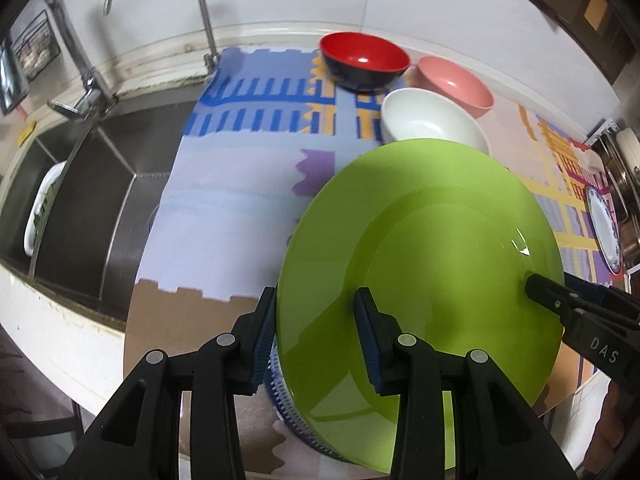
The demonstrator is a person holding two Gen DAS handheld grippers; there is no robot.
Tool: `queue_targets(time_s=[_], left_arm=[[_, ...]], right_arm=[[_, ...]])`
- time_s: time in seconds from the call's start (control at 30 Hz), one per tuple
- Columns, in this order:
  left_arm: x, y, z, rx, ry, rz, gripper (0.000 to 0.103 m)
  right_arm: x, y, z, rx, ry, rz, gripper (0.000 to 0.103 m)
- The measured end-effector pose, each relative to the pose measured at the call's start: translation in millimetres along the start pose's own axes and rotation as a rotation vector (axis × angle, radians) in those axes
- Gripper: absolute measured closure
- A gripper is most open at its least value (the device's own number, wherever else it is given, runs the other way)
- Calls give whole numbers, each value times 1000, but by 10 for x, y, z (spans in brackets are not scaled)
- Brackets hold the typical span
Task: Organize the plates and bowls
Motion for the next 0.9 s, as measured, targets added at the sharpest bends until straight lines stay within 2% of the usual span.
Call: queue_targets(time_s=[0.47, 0.9], left_arm=[[-241, -285, -139, 15, 9, -95, 66], [-271, -433, -150, 19, 14, -146, 65]], right_arm=[[-303, -373, -172, -2, 16, -104, 62], [-381, -558, -169, -19, 22, -144, 61]])
Point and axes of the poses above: each gripper's, at about its wrist camera, not at the fingertips, and y roughly against the way its jaws point, z to its right, x to its top, the point moved 5 cm from there along -y, roughly the way its jaws point, and after that the axes turned 9 degrees about -y, right-handed, at the moved point
